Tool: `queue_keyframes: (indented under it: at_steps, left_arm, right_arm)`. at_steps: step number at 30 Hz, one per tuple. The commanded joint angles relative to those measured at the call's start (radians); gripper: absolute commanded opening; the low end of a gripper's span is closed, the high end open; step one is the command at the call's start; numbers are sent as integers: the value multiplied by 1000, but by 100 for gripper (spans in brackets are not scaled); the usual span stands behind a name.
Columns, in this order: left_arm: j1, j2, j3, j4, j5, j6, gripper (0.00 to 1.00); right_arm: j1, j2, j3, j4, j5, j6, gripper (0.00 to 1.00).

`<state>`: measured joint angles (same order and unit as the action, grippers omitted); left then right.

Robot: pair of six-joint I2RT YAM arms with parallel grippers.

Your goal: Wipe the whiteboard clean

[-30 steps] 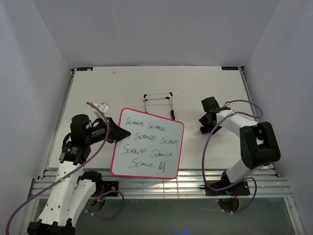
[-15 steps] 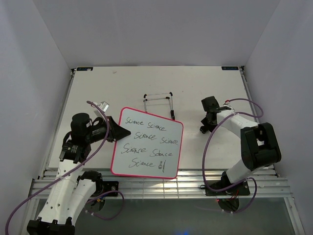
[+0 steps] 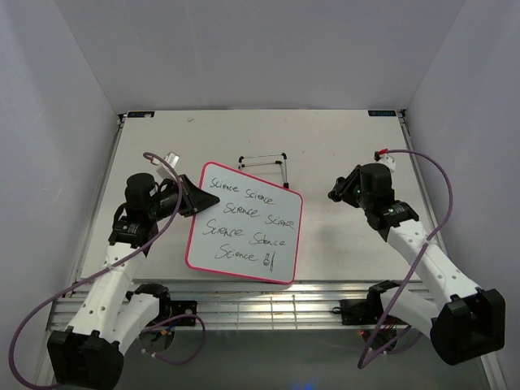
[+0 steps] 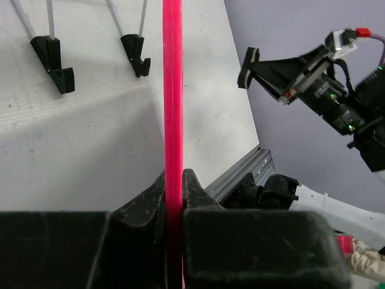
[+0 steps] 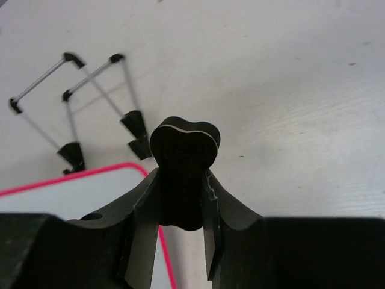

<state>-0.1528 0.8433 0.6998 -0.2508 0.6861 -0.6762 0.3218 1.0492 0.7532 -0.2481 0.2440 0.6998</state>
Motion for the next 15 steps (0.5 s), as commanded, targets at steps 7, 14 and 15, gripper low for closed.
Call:
queue_keyframes:
  at_steps: [7,14,15]
  left_arm:
    - [-20,74,13,212,-26,-168,0]
    - [-42,71,-58,212,32,-152,0]
    - [-41,71,-68,208,42,-134,0]
  right_arm:
    - [195,-57,15,222,-400,-137,20]
    - [456,27,90,342,-358,-175,20]
    - [485,46,128,342,-347,-198,20]
